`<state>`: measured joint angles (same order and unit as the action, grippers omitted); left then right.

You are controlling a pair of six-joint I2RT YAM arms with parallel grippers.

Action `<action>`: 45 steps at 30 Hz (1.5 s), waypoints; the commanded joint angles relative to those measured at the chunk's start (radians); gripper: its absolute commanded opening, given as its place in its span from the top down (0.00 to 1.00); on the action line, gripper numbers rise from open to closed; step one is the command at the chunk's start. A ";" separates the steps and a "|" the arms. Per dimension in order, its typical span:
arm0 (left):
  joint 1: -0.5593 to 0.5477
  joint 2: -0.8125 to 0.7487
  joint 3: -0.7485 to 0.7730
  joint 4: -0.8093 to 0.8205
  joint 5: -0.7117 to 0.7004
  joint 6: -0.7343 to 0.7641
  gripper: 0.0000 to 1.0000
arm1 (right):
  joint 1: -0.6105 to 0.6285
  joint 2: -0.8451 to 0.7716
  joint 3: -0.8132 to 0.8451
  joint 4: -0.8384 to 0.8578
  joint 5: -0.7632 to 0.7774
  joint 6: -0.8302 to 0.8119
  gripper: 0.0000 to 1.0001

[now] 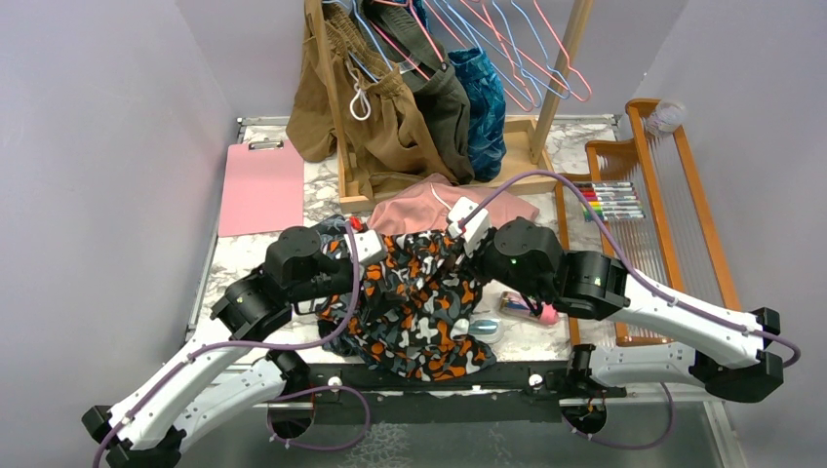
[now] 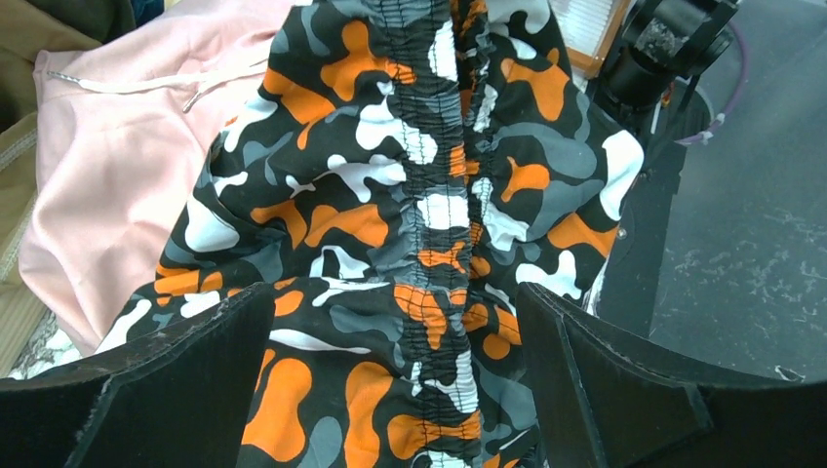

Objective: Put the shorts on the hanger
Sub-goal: Adjust the shorts at the center of the board.

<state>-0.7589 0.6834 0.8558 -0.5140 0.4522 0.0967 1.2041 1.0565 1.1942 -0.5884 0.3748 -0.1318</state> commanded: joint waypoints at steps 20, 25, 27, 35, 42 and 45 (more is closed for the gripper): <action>-0.226 0.166 0.000 0.014 -0.505 0.037 0.29 | -0.069 -0.009 -0.025 0.048 -0.080 0.003 0.99; -0.226 0.174 0.000 0.017 -0.643 0.051 0.60 | -0.069 -0.018 -0.034 0.050 -0.094 0.004 0.99; -0.226 0.173 0.001 0.016 -0.653 0.055 0.70 | -0.069 -0.022 -0.038 0.052 -0.100 0.004 0.99; -0.226 0.161 0.116 0.040 -0.837 0.011 1.00 | -0.069 -0.034 -0.037 0.069 -0.092 0.023 0.99; -0.226 0.148 0.435 0.081 -1.030 -0.046 1.00 | -0.070 0.006 0.128 0.140 -0.273 -0.033 0.99; -0.226 0.112 0.521 0.156 -0.954 -0.070 1.00 | -0.069 0.038 0.280 0.171 -0.435 -0.051 0.99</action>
<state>-0.9852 0.8539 1.2629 -0.4774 -0.4641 0.0769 1.1366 1.0794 1.2922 -0.5217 0.1604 -0.1448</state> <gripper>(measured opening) 0.023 0.016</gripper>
